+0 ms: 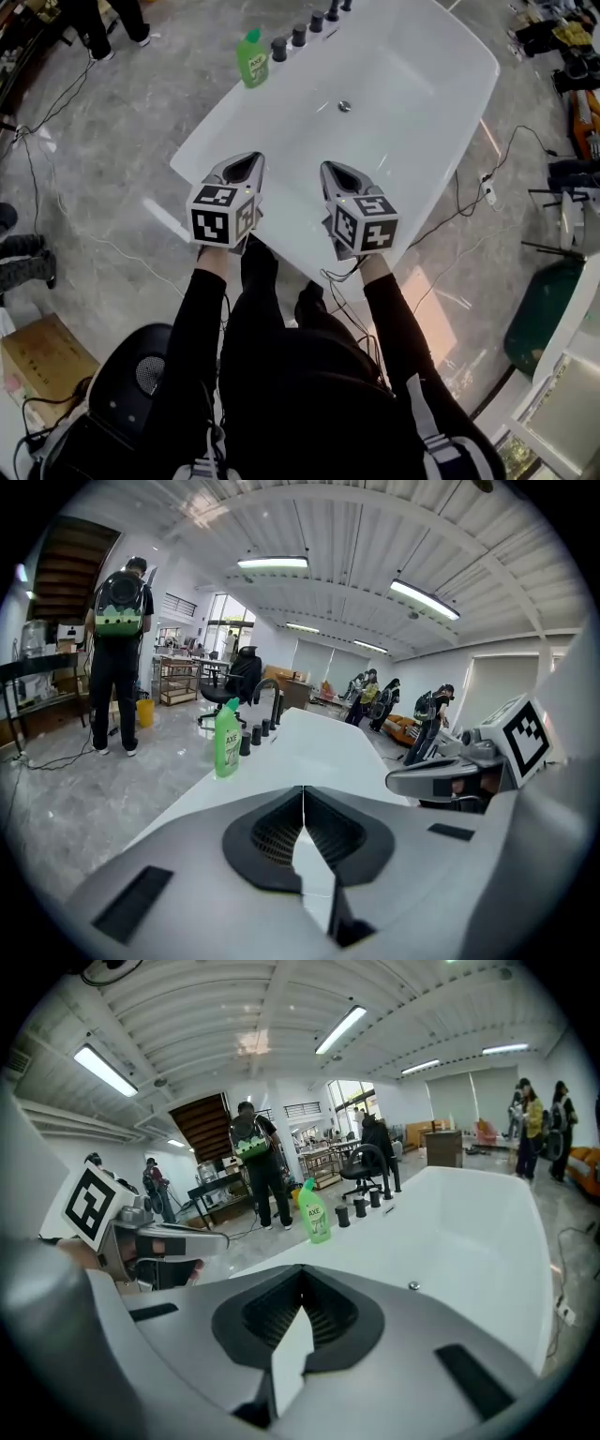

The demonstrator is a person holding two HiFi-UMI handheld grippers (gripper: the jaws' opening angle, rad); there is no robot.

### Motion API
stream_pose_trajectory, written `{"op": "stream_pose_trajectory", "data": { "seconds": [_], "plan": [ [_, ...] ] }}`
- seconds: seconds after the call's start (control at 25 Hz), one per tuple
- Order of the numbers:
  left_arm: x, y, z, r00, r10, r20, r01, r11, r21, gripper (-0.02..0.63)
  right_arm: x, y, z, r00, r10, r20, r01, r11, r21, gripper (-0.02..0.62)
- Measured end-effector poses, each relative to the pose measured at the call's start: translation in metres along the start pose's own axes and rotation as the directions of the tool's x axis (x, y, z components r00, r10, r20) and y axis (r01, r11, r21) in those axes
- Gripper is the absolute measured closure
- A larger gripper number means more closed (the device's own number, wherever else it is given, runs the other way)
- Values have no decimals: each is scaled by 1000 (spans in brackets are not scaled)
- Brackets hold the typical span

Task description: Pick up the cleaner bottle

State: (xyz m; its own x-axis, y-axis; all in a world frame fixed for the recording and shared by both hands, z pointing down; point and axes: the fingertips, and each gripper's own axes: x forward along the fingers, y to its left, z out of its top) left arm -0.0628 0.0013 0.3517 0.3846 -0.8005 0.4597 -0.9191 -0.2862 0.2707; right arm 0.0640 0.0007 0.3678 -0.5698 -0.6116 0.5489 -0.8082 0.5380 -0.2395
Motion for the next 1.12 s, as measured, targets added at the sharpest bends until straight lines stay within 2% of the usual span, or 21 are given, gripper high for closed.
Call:
{"op": "stream_pose_trajectory", "data": {
  "seconds": [0.44,0.72,1.12],
  "plan": [
    [45,78,21,998,-21,-63,21,1000,-1,597,82,0,25,997,-44,-59,47,998,37,594],
    [78,113,27,993,-58,-101,58,998,5,595,126,-3,29,994,-64,-91,69,996,53,594],
    [104,146,31,988,-87,-126,89,996,10,551,164,-6,33,987,-108,-119,117,990,75,594]
  ]
}}
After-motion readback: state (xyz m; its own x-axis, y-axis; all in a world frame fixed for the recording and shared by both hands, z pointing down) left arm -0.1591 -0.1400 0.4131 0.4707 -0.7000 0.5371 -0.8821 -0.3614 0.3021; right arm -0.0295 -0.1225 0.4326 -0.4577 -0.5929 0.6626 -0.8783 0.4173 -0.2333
